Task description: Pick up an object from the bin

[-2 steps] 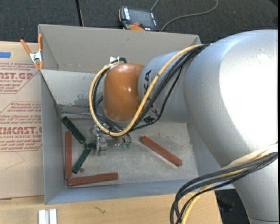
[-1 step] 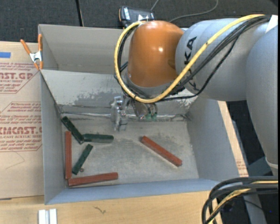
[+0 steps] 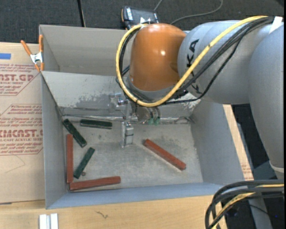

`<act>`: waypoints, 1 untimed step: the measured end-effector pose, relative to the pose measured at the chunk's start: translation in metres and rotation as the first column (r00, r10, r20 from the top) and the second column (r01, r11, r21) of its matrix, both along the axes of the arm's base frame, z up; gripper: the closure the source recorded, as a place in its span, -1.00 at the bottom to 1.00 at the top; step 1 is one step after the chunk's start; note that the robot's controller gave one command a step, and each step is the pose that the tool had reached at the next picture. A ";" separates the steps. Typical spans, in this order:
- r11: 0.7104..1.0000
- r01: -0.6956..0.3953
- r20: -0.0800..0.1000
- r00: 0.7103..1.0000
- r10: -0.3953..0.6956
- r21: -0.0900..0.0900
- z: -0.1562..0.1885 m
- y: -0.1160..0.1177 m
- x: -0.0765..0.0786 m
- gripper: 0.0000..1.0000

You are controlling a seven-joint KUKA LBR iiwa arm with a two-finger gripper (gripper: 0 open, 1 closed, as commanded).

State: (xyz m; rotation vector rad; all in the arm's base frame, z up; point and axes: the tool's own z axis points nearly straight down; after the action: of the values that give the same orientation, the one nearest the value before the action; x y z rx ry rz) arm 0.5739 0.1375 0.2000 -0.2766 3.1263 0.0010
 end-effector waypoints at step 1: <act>0.991 -0.134 0.001 0.991 0.134 -0.001 0.034 -0.028 -0.030 -1.00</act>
Offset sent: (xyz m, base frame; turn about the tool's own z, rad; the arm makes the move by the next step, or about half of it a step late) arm -0.0303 -0.0277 0.0329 -0.1344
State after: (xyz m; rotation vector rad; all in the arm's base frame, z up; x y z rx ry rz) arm 0.5442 0.1099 0.2338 -0.4856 3.1001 0.0004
